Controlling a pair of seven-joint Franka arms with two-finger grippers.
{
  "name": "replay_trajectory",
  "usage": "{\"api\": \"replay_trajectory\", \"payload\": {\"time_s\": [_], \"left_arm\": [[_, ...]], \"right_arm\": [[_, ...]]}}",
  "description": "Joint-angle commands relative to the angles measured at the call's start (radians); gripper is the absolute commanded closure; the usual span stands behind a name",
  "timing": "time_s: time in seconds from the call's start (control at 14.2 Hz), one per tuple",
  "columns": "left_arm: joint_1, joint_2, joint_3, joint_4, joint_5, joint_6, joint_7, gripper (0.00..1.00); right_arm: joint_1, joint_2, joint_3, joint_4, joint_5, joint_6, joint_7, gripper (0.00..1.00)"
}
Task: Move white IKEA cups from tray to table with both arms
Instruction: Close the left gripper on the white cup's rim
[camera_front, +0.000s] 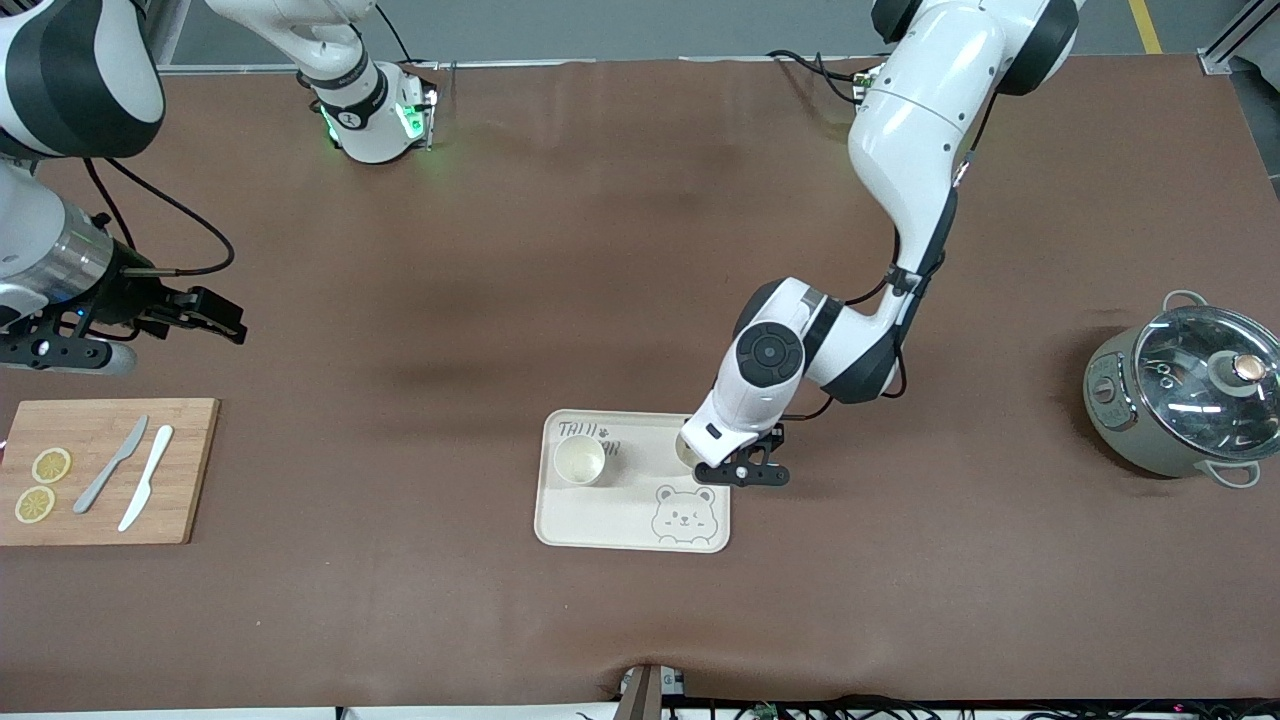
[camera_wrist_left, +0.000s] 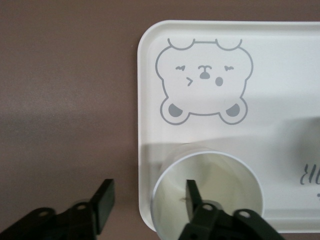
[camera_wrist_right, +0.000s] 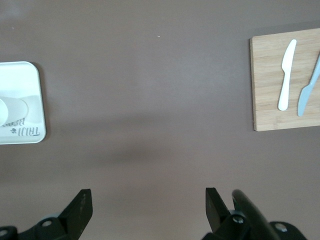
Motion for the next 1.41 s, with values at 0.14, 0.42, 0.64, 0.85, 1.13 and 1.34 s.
{"api": "replay_trajectory", "payload": {"time_s": [0.14,0.42,0.64,0.85,1.13,1.34], "left_arm": [[-0.026,0.018,0.024,0.03,0.029,0.003,-0.042,1.0],[-0.023,0.018,0.022,0.03,0.027,0.003,-0.039,1.0],[-0.021,0.018,0.022,0.03,0.027,0.003,-0.036,1.0],[-0.009,0.001,0.022,0.024,0.029,0.003,-0.026,1.0],[0.011,-0.048,0.01,-0.014,0.02,0.002,-0.013,1.0],[0.054,-0.129,-0.005,-0.078,0.016,-0.012,0.066,1.0]], "right_arm": [[0.001,-0.006,-0.005,-0.009,0.028,0.014,-0.001,0.0],[0.001,-0.005,-0.005,-0.011,0.028,0.016,0.001,0.0],[0.001,-0.005,-0.005,-0.012,0.027,0.016,-0.001,0.0],[0.003,-0.005,-0.005,-0.014,0.027,0.016,0.001,0.0],[0.001,-0.005,-0.005,-0.014,0.027,0.016,0.001,0.0],[0.003,-0.003,-0.005,-0.012,0.022,0.014,0.001,0.0]]}}
